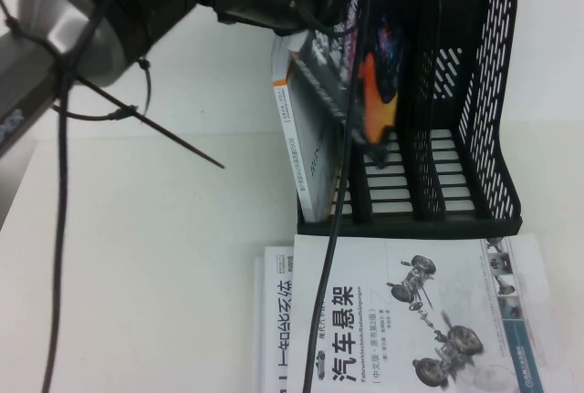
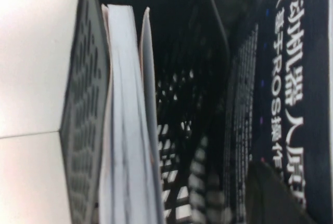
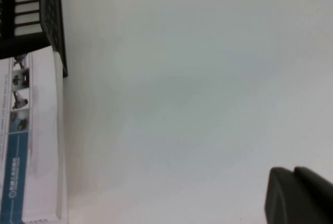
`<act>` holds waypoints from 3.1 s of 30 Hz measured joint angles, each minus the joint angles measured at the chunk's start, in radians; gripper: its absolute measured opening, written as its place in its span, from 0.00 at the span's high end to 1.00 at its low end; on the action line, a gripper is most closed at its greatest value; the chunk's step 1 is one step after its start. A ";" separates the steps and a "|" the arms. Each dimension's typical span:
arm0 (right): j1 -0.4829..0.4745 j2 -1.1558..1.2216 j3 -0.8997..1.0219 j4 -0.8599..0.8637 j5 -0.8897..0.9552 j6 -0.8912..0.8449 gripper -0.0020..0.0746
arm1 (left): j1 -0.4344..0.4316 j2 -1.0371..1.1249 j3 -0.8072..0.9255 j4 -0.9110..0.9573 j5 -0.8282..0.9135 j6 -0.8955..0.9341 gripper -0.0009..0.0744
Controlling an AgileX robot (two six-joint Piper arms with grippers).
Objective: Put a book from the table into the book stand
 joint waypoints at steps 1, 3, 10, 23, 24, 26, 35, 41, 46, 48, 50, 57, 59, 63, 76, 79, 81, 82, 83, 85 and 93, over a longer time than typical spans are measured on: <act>0.000 0.000 0.000 0.000 0.000 0.000 0.98 | 0.000 0.005 -0.002 -0.009 -0.007 -0.002 0.84; 0.000 0.000 0.000 0.000 0.000 0.000 0.98 | 0.000 0.021 -0.012 -0.024 -0.007 -0.006 0.84; 0.000 0.000 0.000 0.007 -0.002 0.000 0.98 | 0.000 0.037 -0.083 -0.023 0.070 -0.002 0.84; 0.000 0.000 0.000 0.016 -0.004 0.000 0.98 | -0.003 0.119 -0.090 -0.032 0.072 0.069 0.84; 0.000 0.000 0.000 0.018 -0.004 0.000 0.98 | -0.005 0.131 -0.090 -0.037 0.072 0.091 0.84; 0.000 0.000 0.000 0.017 -0.005 0.000 0.98 | -0.007 0.150 -0.090 -0.050 0.072 0.124 0.81; 0.000 0.000 0.000 0.018 -0.007 0.000 0.98 | -0.008 0.133 -0.114 -0.024 0.000 0.184 0.51; 0.000 0.000 0.002 0.107 -0.061 -0.161 0.98 | -0.008 0.026 -0.138 0.219 0.105 0.185 0.86; 0.000 0.000 0.086 0.365 -0.257 -0.317 0.98 | -0.008 -0.090 -0.097 0.388 0.155 0.098 0.97; 0.000 0.000 0.157 0.432 -0.317 -0.361 0.98 | -0.008 -0.157 -0.034 0.407 0.136 0.074 0.98; 0.000 0.000 0.230 0.456 -0.358 -0.377 0.98 | -0.012 -0.235 0.075 0.412 0.083 0.062 0.99; 0.000 0.000 0.382 0.451 -0.477 -0.389 0.98 | -0.048 -0.586 0.624 0.433 -0.344 0.055 0.99; 0.000 0.000 0.383 0.441 -0.486 -0.389 0.98 | -0.048 -0.648 0.788 0.438 -0.448 0.055 0.99; 0.000 0.000 0.383 0.432 -0.491 -0.389 0.98 | -0.048 -0.710 1.004 0.443 -0.559 0.055 0.99; 0.000 0.002 0.383 0.431 -0.491 -0.389 0.98 | -0.048 -0.704 1.116 0.451 -0.678 0.037 0.99; 0.000 0.002 0.383 0.431 -0.491 -0.392 0.98 | -0.048 -0.687 1.116 0.454 -0.678 0.037 0.99; 0.000 0.002 0.383 0.431 -0.491 -0.392 0.98 | -0.048 -0.671 1.116 0.454 -0.677 0.036 0.99; 0.000 0.002 0.383 0.431 -0.491 -0.392 0.98 | -0.048 -0.663 1.116 0.454 -0.672 0.036 0.99; 0.000 0.002 0.383 0.431 -0.491 -0.392 0.98 | -0.046 -0.658 1.116 0.454 -0.661 0.036 0.99; 0.000 0.002 0.383 0.431 -0.491 -0.392 0.98 | -0.034 -0.661 1.121 0.454 -0.614 0.036 0.99; 0.000 0.002 0.383 0.439 -0.491 -0.392 0.98 | 0.080 -0.926 1.191 0.452 -0.429 0.033 0.99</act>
